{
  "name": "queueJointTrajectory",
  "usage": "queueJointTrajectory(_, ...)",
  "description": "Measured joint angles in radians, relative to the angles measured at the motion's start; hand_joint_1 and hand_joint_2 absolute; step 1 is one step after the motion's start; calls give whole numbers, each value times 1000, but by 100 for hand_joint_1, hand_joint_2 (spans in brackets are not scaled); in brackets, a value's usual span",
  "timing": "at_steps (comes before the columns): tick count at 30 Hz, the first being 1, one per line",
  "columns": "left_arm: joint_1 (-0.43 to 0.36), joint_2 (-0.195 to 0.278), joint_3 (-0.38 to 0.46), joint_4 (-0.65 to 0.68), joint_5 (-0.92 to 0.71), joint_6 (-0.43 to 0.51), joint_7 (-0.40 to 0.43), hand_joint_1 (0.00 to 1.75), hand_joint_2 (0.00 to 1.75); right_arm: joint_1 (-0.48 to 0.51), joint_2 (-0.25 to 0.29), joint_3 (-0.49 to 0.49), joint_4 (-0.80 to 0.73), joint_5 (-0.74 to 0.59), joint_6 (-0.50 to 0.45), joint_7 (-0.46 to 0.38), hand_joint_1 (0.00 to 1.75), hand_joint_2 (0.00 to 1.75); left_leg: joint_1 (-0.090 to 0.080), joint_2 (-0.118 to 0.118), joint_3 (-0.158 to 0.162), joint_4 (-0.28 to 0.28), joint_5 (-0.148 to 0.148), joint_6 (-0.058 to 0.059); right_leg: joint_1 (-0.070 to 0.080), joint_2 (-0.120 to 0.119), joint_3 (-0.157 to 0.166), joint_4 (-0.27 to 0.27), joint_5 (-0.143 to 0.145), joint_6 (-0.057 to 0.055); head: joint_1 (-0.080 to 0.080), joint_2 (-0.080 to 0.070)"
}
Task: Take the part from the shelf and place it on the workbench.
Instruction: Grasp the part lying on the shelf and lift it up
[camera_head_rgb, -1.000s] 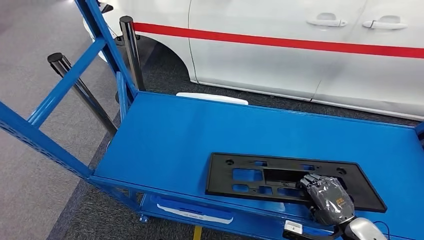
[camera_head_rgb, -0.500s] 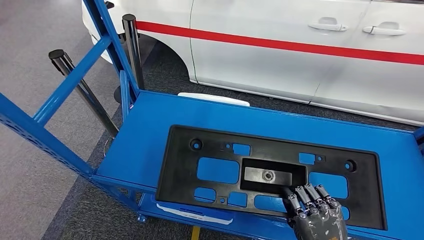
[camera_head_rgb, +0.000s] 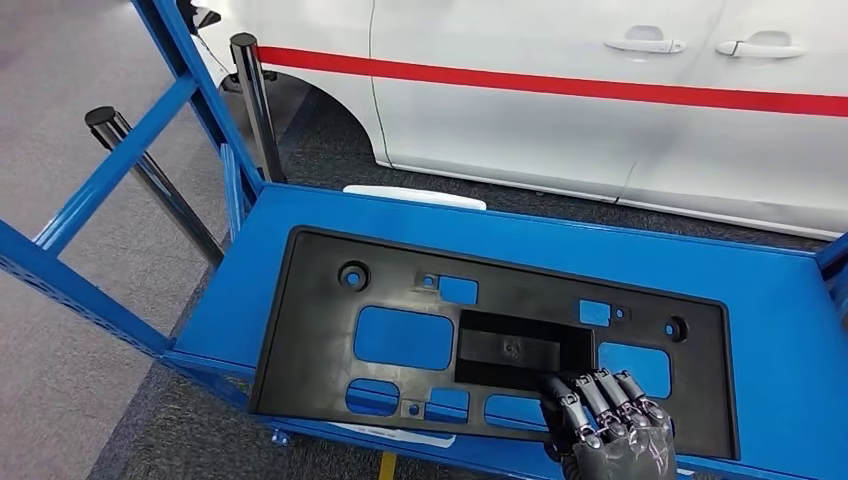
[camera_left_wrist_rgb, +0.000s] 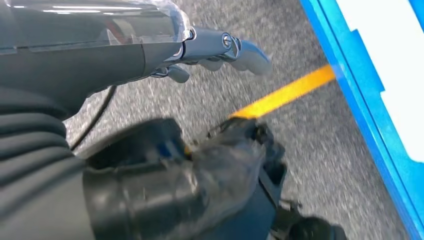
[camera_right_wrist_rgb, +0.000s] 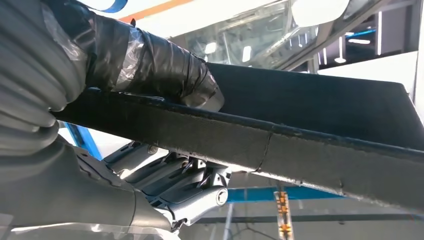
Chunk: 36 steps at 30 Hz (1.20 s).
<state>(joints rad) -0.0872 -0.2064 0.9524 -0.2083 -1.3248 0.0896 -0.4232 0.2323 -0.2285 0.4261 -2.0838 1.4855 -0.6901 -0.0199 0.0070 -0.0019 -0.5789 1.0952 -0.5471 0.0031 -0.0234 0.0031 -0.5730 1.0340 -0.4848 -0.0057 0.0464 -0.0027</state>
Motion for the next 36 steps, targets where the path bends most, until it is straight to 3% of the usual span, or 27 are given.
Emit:
queueJointTrajectory(2, 1, 0, 2, 0, 5, -4, 0, 0, 175, -7, 2, 14, 1, 0, 0, 6, 175, 175, 1, 0, -63, 138, -67, -4, 3, -2, -2, 0, 0, -6, 0, 0)
queueJointTrajectory(3, 2, 0, 4, 0, 9, -2, 1, 0, 175, -8, 3, 21, 1, 0, 0, 10, 175, 175, 1, 0, -89, 192, -84, -4, 6, -3, -2, 0, 0, -7, 0, 0)
queueJointTrajectory(4, 4, 0, 7, 0, 12, 4, 2, 0, 175, -9, 3, 27, 2, 0, 0, 13, 175, 175, 1, 0, -98, 212, -80, -2, 9, -3, -2, 0, 0, -8, 0, 0)
queueJointTrajectory(5, 4, 0, 10, 0, 14, 13, 5, 0, 175, -10, 3, 33, 3, 0, 0, 17, 175, 175, 0, 0, -87, 188, -56, 2, 11, -2, 0, 0, -1, -8, 0, 0)
queueJointTrajectory(7, 4, 0, 16, 0, 16, 40, 21, 0, 175, -12, 3, 44, 4, 0, 0, 26, 175, 175, -4, 0, -28, 60, 17, 15, 14, -1, 4, 0, -2, -9, 0, 0)
queueJointTrajectory(9, 2, 1, 21, 0, 18, 65, 37, 0, 175, -15, 4, 53, 6, 0, 0, 35, 175, 175, -9, -1, 20, -48, 53, 26, 17, 0, 3, 2, -3, -5, 0, 0)
queueJointTrajectory(12, 2, 1, 27, 0, 22, 90, 49, 0, 175, -17, 4, 58, 10, -1, 0, 39, 175, 175, -11, -1, 30, -78, 57, 32, 16, -1, -2, 1, -1, 8, 0, 0)
queueJointTrajectory(14, 2, 1, 28, 0, 22, 112, 54, 0, 175, -18, 5, 60, 12, -1, 0, 42, 175, 175, -7, 1, 35, -91, 65, 41, 15, -2, -9, 23, -19, 16, 1, 0)
queueJointTrajectory(17, 0, 0, 29, 0, 14, 143, 63, 0, 175, -16, 5, 60, 10, -1, 0, 53, 175, 175, -5, 4, 37, -98, 70, 51, 11, -2, -81, 180, -105, 27, 2, 0)
queueJointTrajectory(18, 1, 0, 29, 0, 10, 152, 67, 0, 175, -13, 5, 60, 8, -1, 0, 58, 175, 175, -5, 5, 37, -97, 70, 51, 9, -2, -108, 235, -124, 30, 2, 0)
queueJointTrajectory(19, 1, 0, 29, 0, 8, 159, 71, 0, 175, -10, 5, 58, 4, -1, 0, 64, 175, 175, -5, 5, 37, -95, 69, 51, 7, -2, -121, 261, -125, 33, 2, 0)
queueJointTrajectory(20, 1, -1, 29, 0, 6, 164, 73, 0, 175, -7, 5, 56, -1, -1, 0, 68, 175, 175, -5, 5, 37, -93, 68, 50, 4, -2, -116, 250, -106, 36, 2, 0)
queueJointTrajectory(23, 1, -2, 29, 0, 3, 170, 74, 0, 175, -1, 6, 50, -21, 0, 0, 85, 175, 175, -4, 3, 35, -76, 56, 39, -1, -3, -35, 79, -19, 37, 2, 0)
queueJointTrajectory(25, 1, -2, 29, 0, 4, 173, 75, 0, 175, 5, 8, 46, -33, 0, 0, 95, 175, 175, -7, 2, 30, -67, 50, 29, 2, -2, -11, 21, -6, 31, 1, 0)
queueJointTrajectory(27, 1, -2, 29, 0, 4, 173, 75, 0, 175, 12, 10, 42, -42, 0, 0, 101, 175, 175, -7, 2, 29, -66, 50, 19, 5, 1, -13, 19, -5, 19, 0, 0)
queueJointTrajectory(29, 1, -2, 29, 0, 4, 174, 75, 0, 175, 15, 11, 38, -49, 0, 0, 104, 175, 175, -3, 2, 22, -47, 30, 9, 5, 0, -13, 14, 0, 6, 0, 0)
queueJointTrajectory(31, 0, -2, 29, 0, 4, 176, 76, 0, 175, 17, 14, 36, -56, 0, 0, 107, 175, 175, -1, 2, -12, 37, -29, 0, 4, -3, -16, 10, 5, -3, 0, 0)
queueJointTrajectory(33, 2, -3, 29, 0, 4, 177, 78, 0, 175, 21, 17, 32, -60, 0, 0, 112, 175, 175, -1, 2, -61, 160, -90, -4, 7, -4, -21, 11, 7, -8, 0, 0)
queueJointTrajectory(34, 3, -2, 29, 0, 4, 178, 80, 0, 175, 25, 19, 30, -60, 0, 0, 115, 175, 175, -1, 2, -73, 197, -99, -4, 9, -5, -23, 12, 8, -9, 0, 0)
queueJointTrajectory(35, 5, -2, 29, 0, 4, 178, 81, 0, 175, 27, 20, 29, -60, 0, 0, 116, 175, 175, -1, 2, -67, 194, -88, -2, 10, -4, -24, 13, 9, -10, 0, 0)
queueJointTrajectory(36, 5, -2, 29, 0, 4, 179, 83, 0, 175, 29, 20, 28, -61, 0, 0, 118, 175, 175, -1, 2, -43, 155, -61, 1, 11, -4, -24, 15, 9, -10, 0, 0)
